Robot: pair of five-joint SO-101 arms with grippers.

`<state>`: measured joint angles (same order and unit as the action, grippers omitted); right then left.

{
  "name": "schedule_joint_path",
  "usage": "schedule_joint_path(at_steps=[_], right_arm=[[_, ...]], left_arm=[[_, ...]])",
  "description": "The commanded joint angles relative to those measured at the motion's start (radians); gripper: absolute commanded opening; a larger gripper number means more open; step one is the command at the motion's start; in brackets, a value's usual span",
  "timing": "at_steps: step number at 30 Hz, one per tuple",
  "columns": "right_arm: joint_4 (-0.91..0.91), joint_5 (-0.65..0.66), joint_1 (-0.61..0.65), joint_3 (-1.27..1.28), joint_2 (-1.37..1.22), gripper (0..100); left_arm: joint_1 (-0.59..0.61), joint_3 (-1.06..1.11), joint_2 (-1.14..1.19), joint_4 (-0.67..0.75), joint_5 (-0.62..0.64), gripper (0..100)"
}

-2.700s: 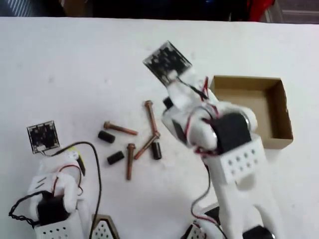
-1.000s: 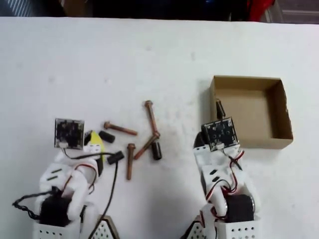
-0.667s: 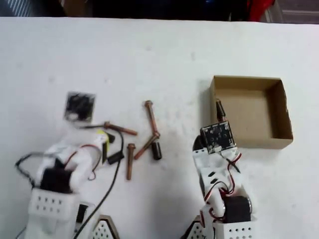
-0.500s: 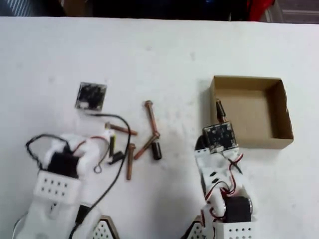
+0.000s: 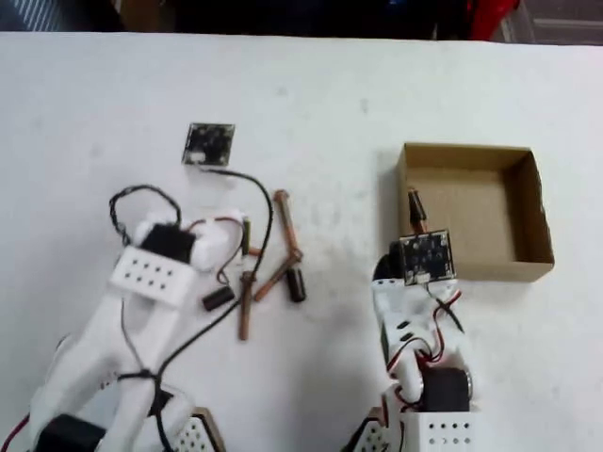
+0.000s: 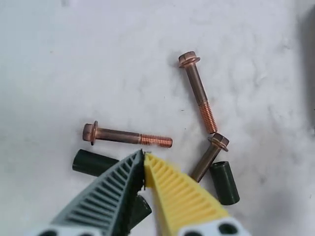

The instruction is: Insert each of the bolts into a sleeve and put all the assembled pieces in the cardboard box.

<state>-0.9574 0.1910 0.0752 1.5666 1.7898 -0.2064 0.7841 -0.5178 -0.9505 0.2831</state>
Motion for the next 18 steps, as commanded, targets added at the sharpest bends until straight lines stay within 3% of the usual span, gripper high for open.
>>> schedule_joint_path(at_steps=[1, 18], right_arm=[[0.027, -0.008, -0.01, -0.008, 0.01, 1.8], [0.025, -0.008, -0.01, -0.006, 0.01, 1.8]], left_arm=[[-0.013, -0.129, 0.105, 0.026, 0.014, 2], [-0.137, -0.405, 0.487, 0.029, 0.015, 3]])
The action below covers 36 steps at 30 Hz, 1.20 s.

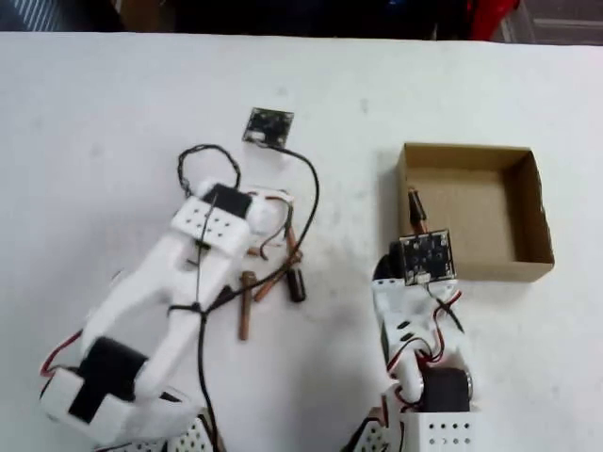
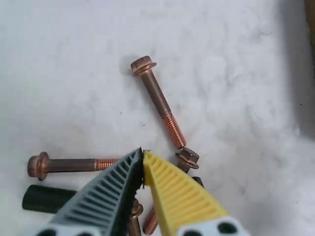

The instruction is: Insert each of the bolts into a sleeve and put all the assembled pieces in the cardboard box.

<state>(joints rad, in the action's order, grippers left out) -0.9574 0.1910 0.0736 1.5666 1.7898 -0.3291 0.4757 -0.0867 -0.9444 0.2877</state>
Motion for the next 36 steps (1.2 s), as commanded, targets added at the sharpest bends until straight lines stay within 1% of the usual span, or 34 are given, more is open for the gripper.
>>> schedule_joint_path(at_steps=[1, 5, 7, 11, 16, 23, 27, 36], right_arm=[[0.025, -0.008, -0.008, -0.006, 0.01, 1.8], [0.025, -0.008, -0.008, -0.006, 0.01, 1.8], [0.024, -0.008, -0.008, -0.006, 0.01, 1.8], [0.028, -0.008, -0.008, 0.006, 0.012, 1.8], [0.028, -0.008, -0.008, 0.009, 0.012, 1.8], [0.028, -0.008, -0.007, 0.009, 0.012, 1.8], [0.028, -0.008, -0.005, 0.011, 0.012, 1.8], [0.028, -0.008, -0.007, 0.011, 0.012, 1.8]], left_arm=[[-0.015, -0.115, 0.082, 0.023, 0.011, 3], [-0.015, -0.181, 0.176, 0.02, 0.015, 13], [-0.013, -0.212, 0.213, 0.023, 0.072, 18], [-0.01, -0.287, 0.285, 0.025, 0.169, 22], [0.01, -0.377, 0.389, 0.025, 0.269, 21], [0.048, -0.489, 0.519, 0.018, 0.353, 21], [0.073, -0.523, 0.561, 0.017, 0.368, 21], [0.068, -0.531, 0.595, 0.018, 0.402, 21]])
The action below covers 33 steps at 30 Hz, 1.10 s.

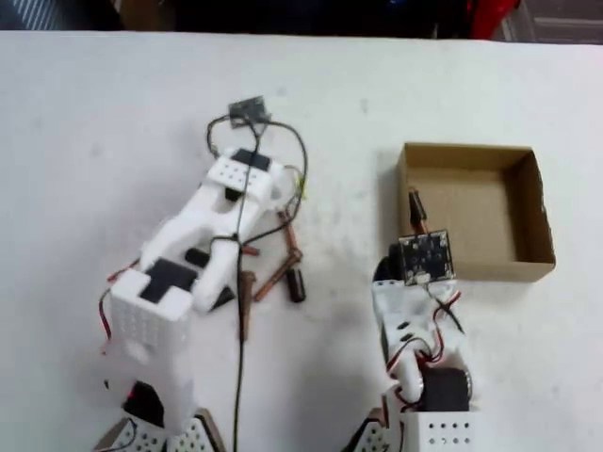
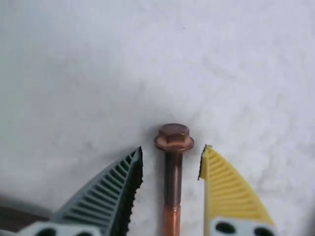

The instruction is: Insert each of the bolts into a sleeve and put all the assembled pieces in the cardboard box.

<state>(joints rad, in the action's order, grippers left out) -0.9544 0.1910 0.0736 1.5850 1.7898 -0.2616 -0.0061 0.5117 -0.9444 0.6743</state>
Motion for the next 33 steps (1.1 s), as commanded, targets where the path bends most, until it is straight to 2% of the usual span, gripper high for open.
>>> schedule_joint_path(at_steps=[1, 7, 12, 16, 21, 24, 30, 33], right_arm=[[0.025, -0.008, -0.007, -0.008, 0.012, 1.8], [0.025, -0.008, -0.007, -0.008, 0.012, 1.8], [0.025, -0.008, -0.007, -0.008, 0.012, 1.8], [0.025, -0.008, -0.007, -0.008, 0.012, 1.8], [0.025, -0.008, -0.007, -0.008, 0.012, 1.8], [0.024, -0.008, -0.007, -0.008, 0.012, 1.8], [0.022, -0.008, -0.007, -0.008, 0.012, 1.8], [0.024, -0.008, -0.004, -0.008, 0.012, 1.8]], left_arm=[[0.001, -0.049, -0.002, 0.018, 0.015, 21], [0.001, -0.051, 0.018, 0.018, 0.015, 20], [0.007, -0.051, 0.018, 0.025, 0.008, 2], [0.008, -0.043, 0.019, 0.054, 0.011, 6], [0.008, -0.041, 0.013, 0.043, 0.008, 2], [0.007, -0.061, 0.008, -0.021, -0.02, 2], [0.001, -0.193, 0.008, -0.209, -0.233, 2], [0.002, -0.275, 0.008, -0.295, -0.245, 2]])
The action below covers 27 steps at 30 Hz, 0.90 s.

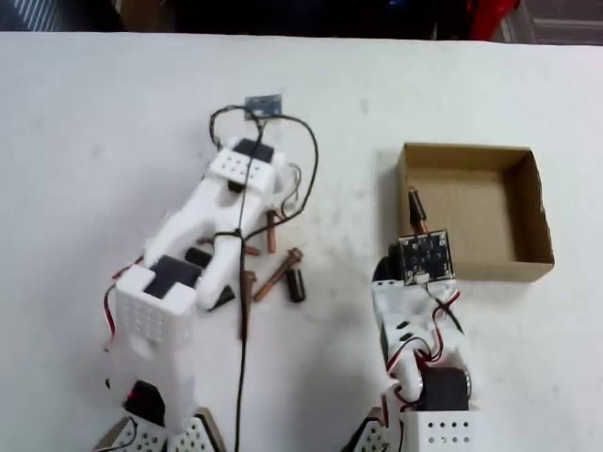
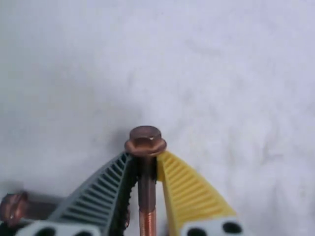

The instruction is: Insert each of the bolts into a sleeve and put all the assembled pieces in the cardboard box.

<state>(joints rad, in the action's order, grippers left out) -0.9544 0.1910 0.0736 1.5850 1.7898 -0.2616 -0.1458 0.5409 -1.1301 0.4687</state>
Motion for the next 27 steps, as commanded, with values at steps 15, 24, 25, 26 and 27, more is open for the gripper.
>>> schedule_joint_path(at_steps=[15, 24, 25, 26, 27], right_arm=[[0.255, -0.009, 0.091, 0.104, 0.012, 1.7], [0.297, -0.009, 0.194, 0.104, 0.012, 1.7], [0.309, -0.009, 0.205, 0.104, 0.012, 1.7], [0.317, -0.009, 0.213, 0.104, 0.01, 1.7], [0.317, -0.009, 0.219, 0.104, 0.01, 1.7]], left_arm=[[0.008, -0.628, -0.021, -0.644, -0.206, 2], [0.016, -0.641, -0.053, -0.651, -0.209, 2], [0.015, -0.64, -0.074, -0.652, -0.203, 2], [0.015, -0.638, -0.101, -0.654, -0.199, 2], [0.015, -0.626, -0.13, -0.655, -0.189, 2]])
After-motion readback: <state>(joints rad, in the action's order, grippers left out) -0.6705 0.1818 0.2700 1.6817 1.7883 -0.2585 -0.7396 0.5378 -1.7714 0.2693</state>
